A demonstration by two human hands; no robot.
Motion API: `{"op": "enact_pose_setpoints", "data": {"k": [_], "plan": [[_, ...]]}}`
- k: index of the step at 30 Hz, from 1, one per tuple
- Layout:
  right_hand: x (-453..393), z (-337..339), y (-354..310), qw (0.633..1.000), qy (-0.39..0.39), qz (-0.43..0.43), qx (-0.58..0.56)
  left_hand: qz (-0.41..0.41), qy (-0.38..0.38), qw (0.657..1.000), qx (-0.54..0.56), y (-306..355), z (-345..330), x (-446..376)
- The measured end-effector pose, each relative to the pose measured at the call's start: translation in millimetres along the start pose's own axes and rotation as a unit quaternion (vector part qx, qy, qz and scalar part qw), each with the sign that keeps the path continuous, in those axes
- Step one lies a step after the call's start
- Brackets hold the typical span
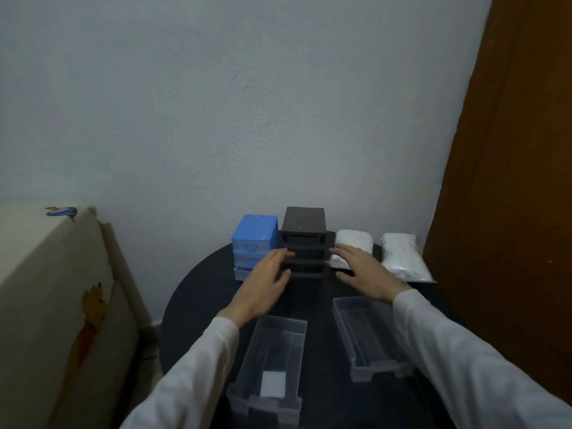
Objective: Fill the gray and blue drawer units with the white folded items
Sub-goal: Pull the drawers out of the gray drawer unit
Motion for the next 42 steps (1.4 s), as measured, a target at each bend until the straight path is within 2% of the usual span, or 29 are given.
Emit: {"op": "enact_pose_setpoints", "data": {"k": [4, 9, 13, 20, 30, 35, 42], "plan": [[44, -10, 21, 0.998, -0.014, -0.063, 0.011, 0.055, -0.013, 0.998, -0.019, -9, -9, 51], [81, -28, 47, 0.987, -0.042, -0.151, 0.037, 0.119, -0.024, 0.992, 0.026, -21, -21, 103], [93, -50, 47, 0.978, -0.083, -0.191, -0.025, 0.154, 0.008, 0.985, 0.077, -26, -24, 119], [80, -74, 10, 0.981, -0.051, -0.182, -0.033, 0.201, 0.053, 0.976, 0.062, -45, 1, 124], [24, -102, -82, 0.987, -0.005, -0.161, -0.027, 0.276, 0.085, 0.957, 0.03, -114, 55, 120], [7, -103, -97, 0.985, 0.039, -0.17, -0.004, 0.278, 0.096, 0.955, 0.03, -124, 58, 111], [1, -105, -98, 0.984, 0.052, -0.17, -0.012, 0.266, 0.098, 0.959, 0.023, -127, 51, 103]]}}
Point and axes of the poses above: each hand's wrist, its own x-axis away from the middle knuckle, its own z-axis out of the back of the hand, y = z × x, the point moved 7 cm from there along -x, towards the middle knuckle, and after that the axes turned 5 degrees about -z, right-handed, at the moved point
